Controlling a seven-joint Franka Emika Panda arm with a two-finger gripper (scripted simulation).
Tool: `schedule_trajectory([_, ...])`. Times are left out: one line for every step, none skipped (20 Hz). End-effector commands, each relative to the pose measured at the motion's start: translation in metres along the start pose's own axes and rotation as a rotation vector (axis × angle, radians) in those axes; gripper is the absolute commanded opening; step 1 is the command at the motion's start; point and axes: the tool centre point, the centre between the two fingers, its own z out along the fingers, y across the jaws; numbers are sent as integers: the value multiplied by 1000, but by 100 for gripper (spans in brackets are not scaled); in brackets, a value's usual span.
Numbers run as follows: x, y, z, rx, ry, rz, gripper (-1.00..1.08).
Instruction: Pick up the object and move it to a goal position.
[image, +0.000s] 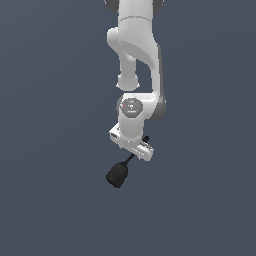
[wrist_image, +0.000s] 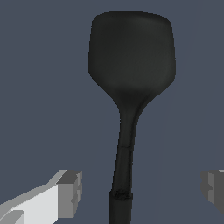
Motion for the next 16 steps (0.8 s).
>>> schedule_trajectory([-1,1,12,-1,-1,1,100])
schedule_trajectory([-1,1,18,-1,-1,2,100])
schedule_trajectory([-1,1,23,-1,-1,3,100])
schedule_trajectory([-1,1,28,-1,-1,3,100])
schedule_trajectory([-1,1,32,-1,-1,3,100])
schedule_trajectory([-1,1,35,-1,-1,3,100])
schedule_trajectory([-1,1,37,-1,-1,3,100])
schedule_trajectory([0,0,38,-1,-1,3,100])
schedule_trajectory([0,0,39,-1,-1,3,100])
schedule_trajectory([0,0,39,-1,-1,3,100])
schedule_trajectory([0,0,39,-1,-1,3,-100])
schedule_trajectory([0,0,39,-1,-1,3,-100])
schedule_trajectory([0,0,39,-1,-1,3,-100])
schedule_trajectory([0,0,39,-1,-1,3,-100])
schedule_trajectory([0,0,39,-1,-1,3,-100])
schedule_trajectory([0,0,39,-1,-1,3,-100])
